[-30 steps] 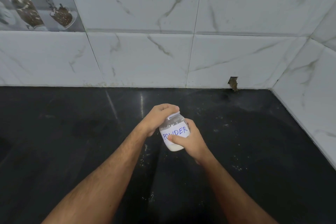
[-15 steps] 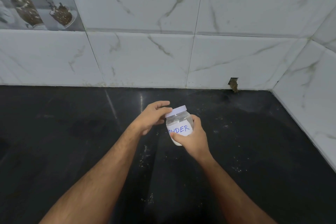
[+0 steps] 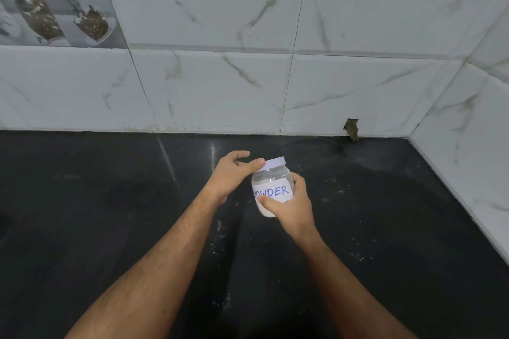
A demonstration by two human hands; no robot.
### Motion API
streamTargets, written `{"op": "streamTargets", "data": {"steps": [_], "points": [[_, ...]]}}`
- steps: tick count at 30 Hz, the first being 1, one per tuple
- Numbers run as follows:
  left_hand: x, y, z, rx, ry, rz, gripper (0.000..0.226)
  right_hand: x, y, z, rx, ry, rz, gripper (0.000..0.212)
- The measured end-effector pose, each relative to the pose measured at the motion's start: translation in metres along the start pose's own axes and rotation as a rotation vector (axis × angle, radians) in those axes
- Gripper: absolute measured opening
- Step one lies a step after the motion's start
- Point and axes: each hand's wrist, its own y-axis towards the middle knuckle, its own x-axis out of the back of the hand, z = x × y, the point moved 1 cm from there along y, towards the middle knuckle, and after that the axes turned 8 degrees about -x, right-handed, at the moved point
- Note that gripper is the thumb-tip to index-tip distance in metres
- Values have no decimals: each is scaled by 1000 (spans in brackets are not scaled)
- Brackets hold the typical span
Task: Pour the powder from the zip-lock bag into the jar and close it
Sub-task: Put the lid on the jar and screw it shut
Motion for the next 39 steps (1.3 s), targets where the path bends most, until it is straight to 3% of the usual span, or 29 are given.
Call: {"op": "streamTargets", "data": {"steps": [7, 11, 15, 18, 21, 24, 31, 39], "points": [[-2, -1, -9, 3, -40, 97, 49, 1, -1, 2, 3, -14, 12, 85], [-19, -5, -22, 47, 61, 120, 81, -8, -10, 4, 55, -79, -11, 89], [-21, -8, -27, 56, 60, 83, 74, -7, -13, 6, 50, -68, 5, 90], [-15, -10, -26, 15, -61, 130, 61, -1, -11, 2, -1, 84, 145, 81], [-12, -11, -27, -40, -59, 191, 54, 0, -11, 2, -15, 134, 219, 87], [-13, -12, -30, -69, -63, 208, 56, -2, -11, 5, 8, 130, 232, 89], [-8, -10, -43, -110, -58, 258, 42, -1, -9, 14, -10, 154, 298, 72], [-4, -11, -38, -157, -141, 323, 45, -4, -11, 15, 26, 160, 316, 84]]}}
